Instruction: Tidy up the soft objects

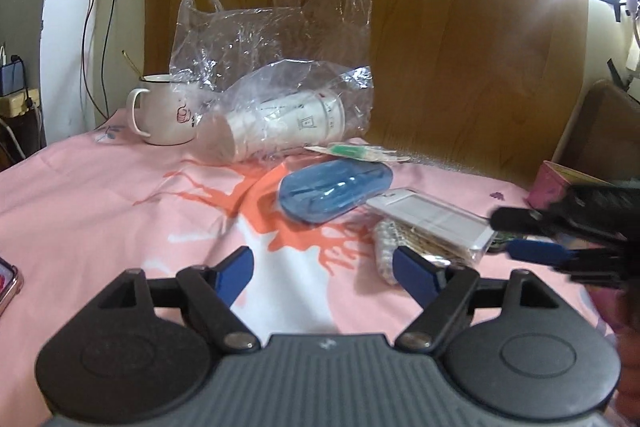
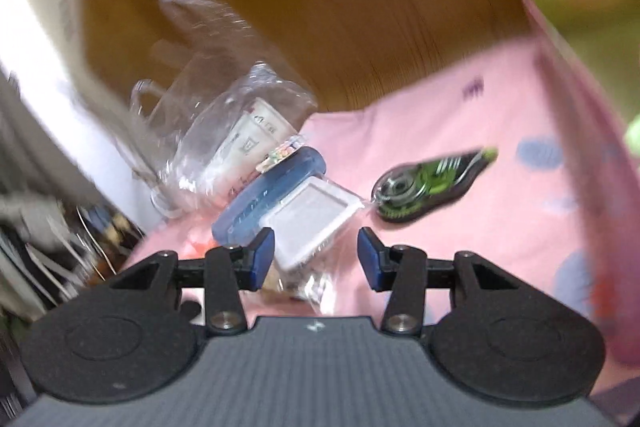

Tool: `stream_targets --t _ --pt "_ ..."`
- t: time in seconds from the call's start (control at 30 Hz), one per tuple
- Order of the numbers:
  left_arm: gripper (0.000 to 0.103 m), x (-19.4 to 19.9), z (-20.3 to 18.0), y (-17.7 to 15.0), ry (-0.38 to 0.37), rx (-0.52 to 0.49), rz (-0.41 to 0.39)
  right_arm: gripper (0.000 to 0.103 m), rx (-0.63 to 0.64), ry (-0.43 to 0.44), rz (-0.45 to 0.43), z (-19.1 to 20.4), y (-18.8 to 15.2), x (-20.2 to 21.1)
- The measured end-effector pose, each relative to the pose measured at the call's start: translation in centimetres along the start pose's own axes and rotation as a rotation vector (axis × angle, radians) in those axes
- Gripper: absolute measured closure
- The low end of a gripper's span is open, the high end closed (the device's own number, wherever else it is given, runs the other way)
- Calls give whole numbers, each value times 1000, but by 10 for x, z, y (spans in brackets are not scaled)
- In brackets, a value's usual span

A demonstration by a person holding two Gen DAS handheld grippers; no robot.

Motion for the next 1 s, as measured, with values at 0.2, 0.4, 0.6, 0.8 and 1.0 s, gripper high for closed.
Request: stream_targets --t 0.2,0.4,0.6,0.8,1.0 --pt "22 -1 1 1 -22 21 -7 68 -103 -32 27 -2 7 -24" --pt "22 -3 8 0 -39 74 11 86 -89 -20 37 -3 -5 0" --pt "22 -3 13 -1 -55 108 28 89 1 77 56 6 -35 68" --pt "22 -1 6 -3 -103 105 50 90 113 115 85 -5 -65 140" --pt "22 7 -30 -18 -282 96 151 81 160 -97 -16 -41 -58 170"
Point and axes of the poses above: each gripper's, at about its wrist camera, not at the fingertips, and x roughly against the way its jaws point, z to its left, y to its top, the point moved 9 cm from there along -x, roughly the way its jaws point, and after that the axes turned 3 degrees about -z, right-handed, at the moved point
